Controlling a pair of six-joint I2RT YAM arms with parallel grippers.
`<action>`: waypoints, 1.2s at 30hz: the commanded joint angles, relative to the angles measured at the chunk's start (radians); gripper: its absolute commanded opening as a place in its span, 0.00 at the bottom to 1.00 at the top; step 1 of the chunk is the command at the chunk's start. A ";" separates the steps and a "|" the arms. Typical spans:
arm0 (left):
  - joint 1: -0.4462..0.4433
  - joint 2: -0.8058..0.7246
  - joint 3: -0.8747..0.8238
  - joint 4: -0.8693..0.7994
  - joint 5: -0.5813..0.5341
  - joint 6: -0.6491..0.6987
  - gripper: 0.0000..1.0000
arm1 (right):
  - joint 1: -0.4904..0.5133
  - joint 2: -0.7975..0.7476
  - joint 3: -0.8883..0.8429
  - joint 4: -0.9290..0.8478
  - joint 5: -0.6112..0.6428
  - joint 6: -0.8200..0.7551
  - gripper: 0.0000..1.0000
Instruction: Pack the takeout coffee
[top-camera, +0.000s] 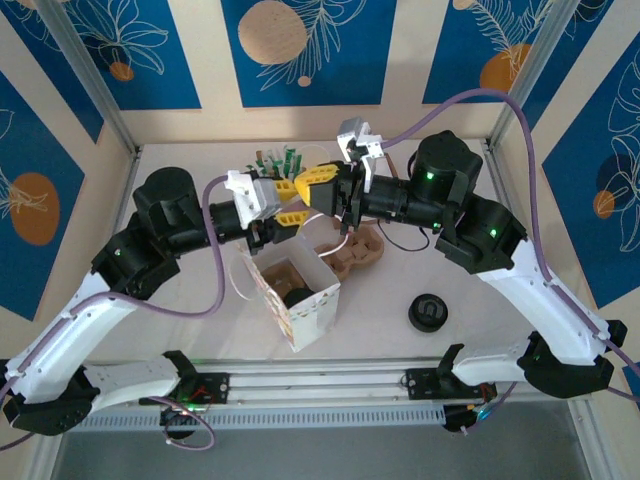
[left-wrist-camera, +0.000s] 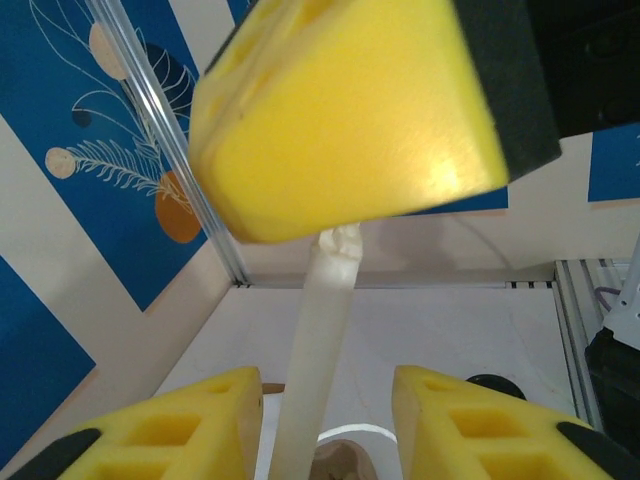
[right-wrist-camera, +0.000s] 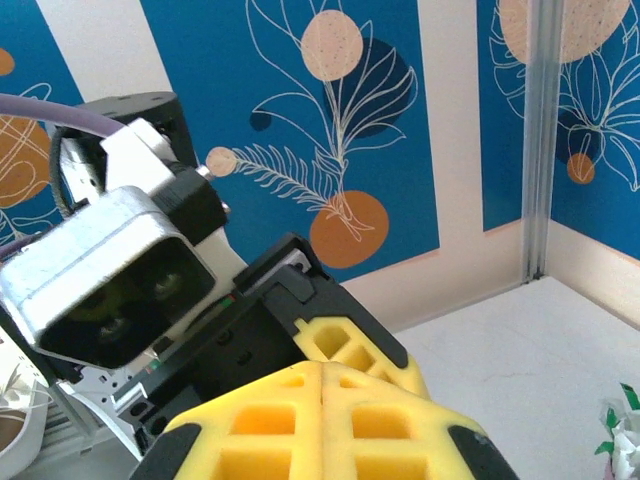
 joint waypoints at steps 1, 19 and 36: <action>-0.015 -0.014 0.012 0.009 -0.016 0.008 0.37 | 0.005 -0.012 0.019 -0.016 0.016 -0.018 0.00; -0.038 -0.025 -0.017 0.011 -0.032 0.000 0.00 | 0.005 -0.012 0.023 -0.037 0.016 -0.020 0.02; -0.038 -0.137 -0.455 0.411 -0.210 -0.170 0.00 | 0.003 -0.273 -0.320 0.142 0.377 -0.024 0.82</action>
